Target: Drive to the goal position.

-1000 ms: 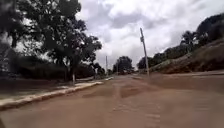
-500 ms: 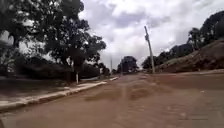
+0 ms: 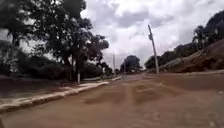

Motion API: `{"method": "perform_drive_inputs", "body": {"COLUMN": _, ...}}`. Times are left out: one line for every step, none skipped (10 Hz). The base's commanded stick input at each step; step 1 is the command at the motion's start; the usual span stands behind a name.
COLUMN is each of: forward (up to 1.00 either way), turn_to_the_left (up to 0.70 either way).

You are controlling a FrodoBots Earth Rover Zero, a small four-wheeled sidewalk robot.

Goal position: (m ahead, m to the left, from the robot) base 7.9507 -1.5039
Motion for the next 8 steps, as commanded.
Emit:
{"method": "perform_drive_inputs", "body": {"forward": 0.7, "turn_to_the_left": -0.23}}
{"method": "perform_drive_inputs", "body": {"forward": 0.7, "turn_to_the_left": -0.26}}
{"method": "perform_drive_inputs", "body": {"forward": 0.7, "turn_to_the_left": -0.27}}
{"method": "perform_drive_inputs", "body": {"forward": 0.7, "turn_to_the_left": -0.27}}
{"method": "perform_drive_inputs", "body": {"forward": 0.7, "turn_to_the_left": -0.27}}
{"method": "perform_drive_inputs", "body": {"forward": 0.7, "turn_to_the_left": -0.2}}
{"method": "perform_drive_inputs", "body": {"forward": 0.7, "turn_to_the_left": -0.11}}
{"method": "perform_drive_inputs", "body": {"forward": 0.7, "turn_to_the_left": -0.01}}
